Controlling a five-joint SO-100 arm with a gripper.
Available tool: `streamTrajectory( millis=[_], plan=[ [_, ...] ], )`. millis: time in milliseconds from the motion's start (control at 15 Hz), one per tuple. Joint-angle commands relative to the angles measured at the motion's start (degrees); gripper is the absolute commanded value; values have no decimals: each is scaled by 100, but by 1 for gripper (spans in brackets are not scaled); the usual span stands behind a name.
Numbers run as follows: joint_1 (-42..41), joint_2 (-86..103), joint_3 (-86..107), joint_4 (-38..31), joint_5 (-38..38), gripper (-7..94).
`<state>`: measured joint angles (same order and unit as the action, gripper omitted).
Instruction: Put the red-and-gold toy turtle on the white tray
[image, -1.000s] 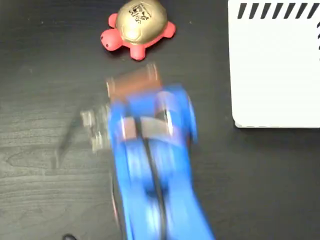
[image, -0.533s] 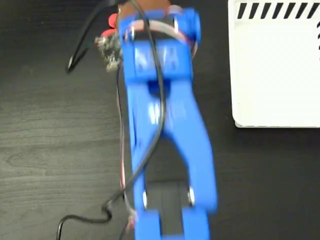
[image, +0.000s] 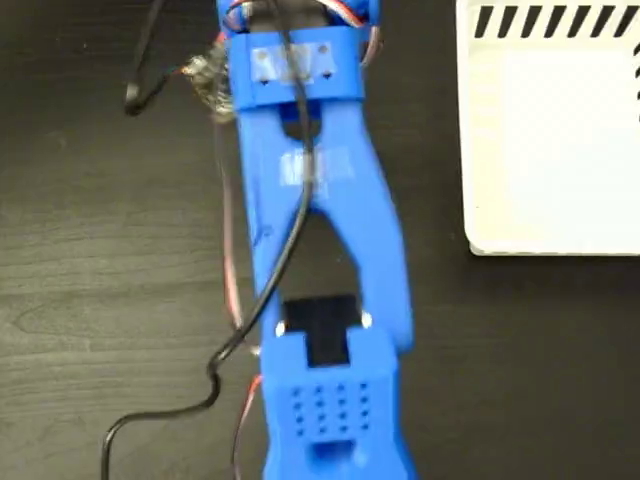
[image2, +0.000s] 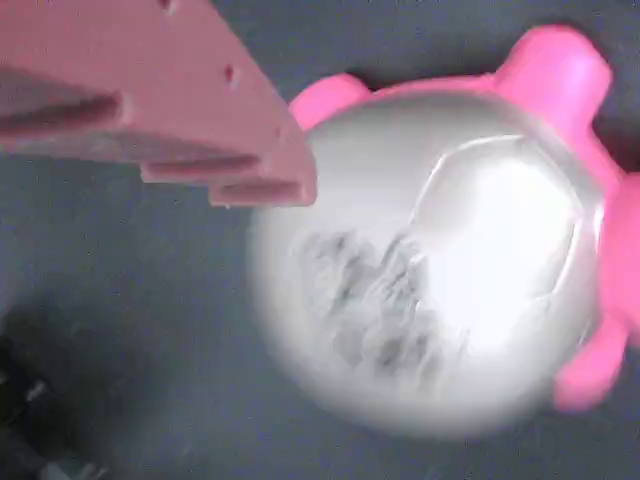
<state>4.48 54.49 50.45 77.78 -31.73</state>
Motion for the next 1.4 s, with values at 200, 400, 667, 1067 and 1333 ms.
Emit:
streamTrajectory(
  millis=[200,400,667,1067,1333],
  plan=[
    [308,-545,-896,167,-422,59],
    [299,-984,-1283,202,-457,61],
    [202,-1354,-1318,35,-439,61],
    [62,-1731,-1723,-9,-404,55],
    [44,-1740,-1767,-114,-404,34]
  ],
)
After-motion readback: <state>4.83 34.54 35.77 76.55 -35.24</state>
